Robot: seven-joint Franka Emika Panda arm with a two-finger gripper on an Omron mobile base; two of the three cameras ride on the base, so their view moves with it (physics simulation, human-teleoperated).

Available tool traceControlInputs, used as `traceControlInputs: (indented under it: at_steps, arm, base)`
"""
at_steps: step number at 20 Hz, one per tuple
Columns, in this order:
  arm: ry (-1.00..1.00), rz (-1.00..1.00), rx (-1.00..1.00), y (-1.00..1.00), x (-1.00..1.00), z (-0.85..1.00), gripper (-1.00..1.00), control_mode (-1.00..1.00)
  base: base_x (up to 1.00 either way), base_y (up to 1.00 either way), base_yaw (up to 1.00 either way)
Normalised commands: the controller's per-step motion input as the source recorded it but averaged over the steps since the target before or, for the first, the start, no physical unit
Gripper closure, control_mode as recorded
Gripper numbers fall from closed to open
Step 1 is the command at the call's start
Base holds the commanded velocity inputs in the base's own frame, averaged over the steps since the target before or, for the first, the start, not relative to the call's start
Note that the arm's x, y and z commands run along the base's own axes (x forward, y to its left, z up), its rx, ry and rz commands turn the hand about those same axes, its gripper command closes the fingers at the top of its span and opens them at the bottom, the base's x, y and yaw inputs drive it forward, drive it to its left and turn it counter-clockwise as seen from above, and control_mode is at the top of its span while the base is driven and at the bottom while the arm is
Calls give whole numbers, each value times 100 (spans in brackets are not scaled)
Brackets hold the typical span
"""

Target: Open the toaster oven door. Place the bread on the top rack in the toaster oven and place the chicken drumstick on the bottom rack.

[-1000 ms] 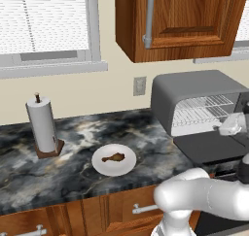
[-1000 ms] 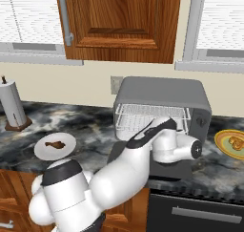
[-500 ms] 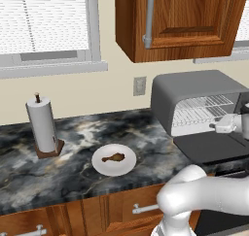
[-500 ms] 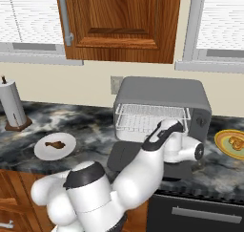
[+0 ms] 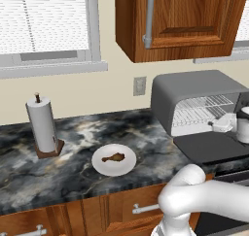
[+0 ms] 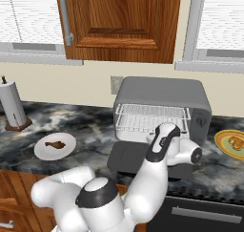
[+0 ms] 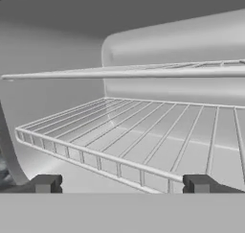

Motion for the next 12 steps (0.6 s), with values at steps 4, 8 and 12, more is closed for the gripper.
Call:
traceControlInputs:
  at_steps: [4, 8, 12]
  arm:
    - [0, -11, 0, 6, 34, -1, -100, -100]
    - [0, -2, 0, 0, 36, -6, -100, -100]
    - [0, 0, 0, 0, 32, -11, -100, -100]
  base:
    - [0, 0, 0]
    - [0, 0, 0]
    - [0, 0, 0]
